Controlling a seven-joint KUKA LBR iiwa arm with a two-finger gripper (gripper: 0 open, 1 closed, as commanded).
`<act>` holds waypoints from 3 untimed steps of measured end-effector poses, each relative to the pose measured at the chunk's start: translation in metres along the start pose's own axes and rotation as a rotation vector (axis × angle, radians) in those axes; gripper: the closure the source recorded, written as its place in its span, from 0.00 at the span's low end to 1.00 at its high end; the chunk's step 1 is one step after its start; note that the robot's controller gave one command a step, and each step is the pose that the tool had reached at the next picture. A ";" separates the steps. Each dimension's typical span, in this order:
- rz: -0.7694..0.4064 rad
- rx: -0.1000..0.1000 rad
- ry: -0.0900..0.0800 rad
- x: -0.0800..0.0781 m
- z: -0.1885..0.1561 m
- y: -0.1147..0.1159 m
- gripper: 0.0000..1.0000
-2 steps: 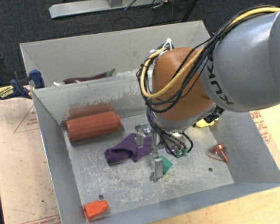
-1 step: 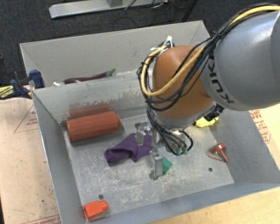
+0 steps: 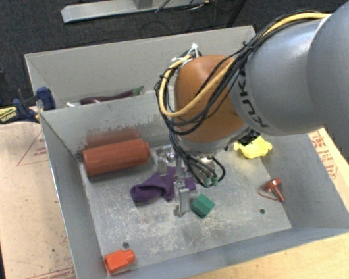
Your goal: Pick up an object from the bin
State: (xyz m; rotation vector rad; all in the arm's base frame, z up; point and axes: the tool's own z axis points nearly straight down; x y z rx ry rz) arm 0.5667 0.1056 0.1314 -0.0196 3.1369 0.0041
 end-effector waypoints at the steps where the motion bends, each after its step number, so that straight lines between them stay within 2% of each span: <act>1: 0.305 0.000 0.000 -0.025 0.061 0.021 1.00; 2: 0.306 -0.001 0.000 -0.025 0.061 0.021 1.00; 3: 0.370 -0.002 -0.004 -0.014 -0.090 0.014 1.00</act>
Offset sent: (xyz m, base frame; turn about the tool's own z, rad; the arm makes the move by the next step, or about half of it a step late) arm 0.0000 0.0000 0.0000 0.0000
